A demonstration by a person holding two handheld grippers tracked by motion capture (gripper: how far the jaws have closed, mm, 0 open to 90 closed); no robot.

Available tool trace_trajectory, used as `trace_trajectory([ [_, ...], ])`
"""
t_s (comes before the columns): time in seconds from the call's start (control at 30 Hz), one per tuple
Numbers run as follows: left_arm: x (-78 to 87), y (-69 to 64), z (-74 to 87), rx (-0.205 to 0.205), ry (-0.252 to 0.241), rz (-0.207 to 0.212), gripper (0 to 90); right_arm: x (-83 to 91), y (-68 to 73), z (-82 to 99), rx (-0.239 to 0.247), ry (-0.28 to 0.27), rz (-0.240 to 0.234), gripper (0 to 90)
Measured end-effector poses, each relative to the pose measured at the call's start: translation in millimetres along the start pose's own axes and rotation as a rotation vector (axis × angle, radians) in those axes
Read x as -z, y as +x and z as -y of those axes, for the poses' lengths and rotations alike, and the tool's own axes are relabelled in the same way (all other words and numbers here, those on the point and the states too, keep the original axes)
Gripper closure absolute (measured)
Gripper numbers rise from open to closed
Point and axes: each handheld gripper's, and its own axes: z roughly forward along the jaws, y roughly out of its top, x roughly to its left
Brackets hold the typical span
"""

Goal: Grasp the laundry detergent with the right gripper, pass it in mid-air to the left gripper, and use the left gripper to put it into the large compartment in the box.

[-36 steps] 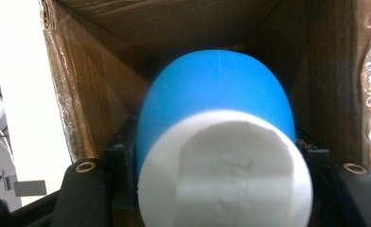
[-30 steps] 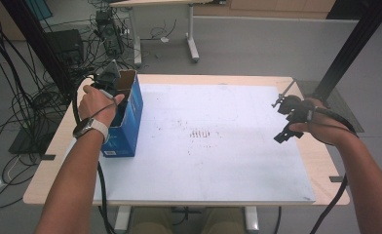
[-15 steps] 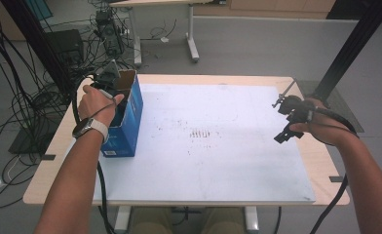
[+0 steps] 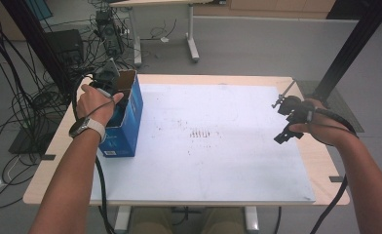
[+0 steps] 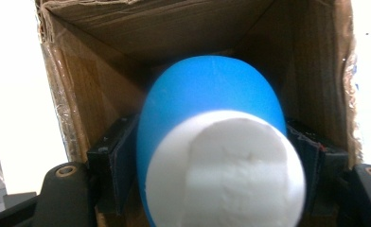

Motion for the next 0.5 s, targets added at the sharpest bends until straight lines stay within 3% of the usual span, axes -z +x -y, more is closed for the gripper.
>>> trace_trajectory([
  [0.27,6.8,1.4,0.1,-0.012,-0.001,0.014,27.8,0.9,2.5,-2.5,0.006,0.001,0.001,7.6],
  [0.5,17.8,2.3,-1.0,-0.029,-0.014,0.021,19.5,1.6,4.4,-2.3,0.007,0.004,0.002,7.6],
])
